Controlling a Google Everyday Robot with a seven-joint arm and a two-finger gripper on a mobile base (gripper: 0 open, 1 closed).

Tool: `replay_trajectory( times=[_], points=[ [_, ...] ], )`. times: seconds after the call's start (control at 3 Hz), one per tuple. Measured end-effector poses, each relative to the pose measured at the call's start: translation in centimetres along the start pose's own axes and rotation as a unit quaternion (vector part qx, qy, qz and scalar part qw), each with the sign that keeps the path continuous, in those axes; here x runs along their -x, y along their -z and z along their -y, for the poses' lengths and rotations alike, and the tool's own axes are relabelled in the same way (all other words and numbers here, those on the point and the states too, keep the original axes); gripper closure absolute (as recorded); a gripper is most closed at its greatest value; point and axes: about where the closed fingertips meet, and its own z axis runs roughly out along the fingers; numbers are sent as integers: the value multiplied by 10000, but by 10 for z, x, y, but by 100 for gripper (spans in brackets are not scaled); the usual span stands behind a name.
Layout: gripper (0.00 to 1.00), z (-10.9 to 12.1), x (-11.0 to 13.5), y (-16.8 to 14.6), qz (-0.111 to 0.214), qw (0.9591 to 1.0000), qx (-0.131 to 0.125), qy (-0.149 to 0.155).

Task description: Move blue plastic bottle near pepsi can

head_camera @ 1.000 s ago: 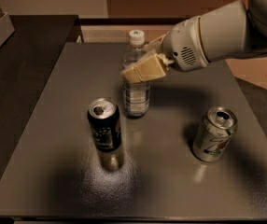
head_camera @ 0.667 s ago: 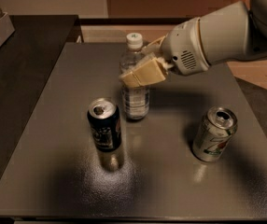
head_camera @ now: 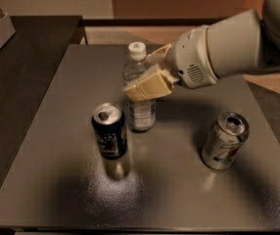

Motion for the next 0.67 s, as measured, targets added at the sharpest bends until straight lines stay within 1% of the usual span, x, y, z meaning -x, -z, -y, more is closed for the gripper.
replay_trajectory(
  times=[0.33,0.67],
  points=[
    [59,-3,-4,-5,-80,10000,-20,42],
    [36,-6,-8,-11,-140,9999,71,36]
  ],
)
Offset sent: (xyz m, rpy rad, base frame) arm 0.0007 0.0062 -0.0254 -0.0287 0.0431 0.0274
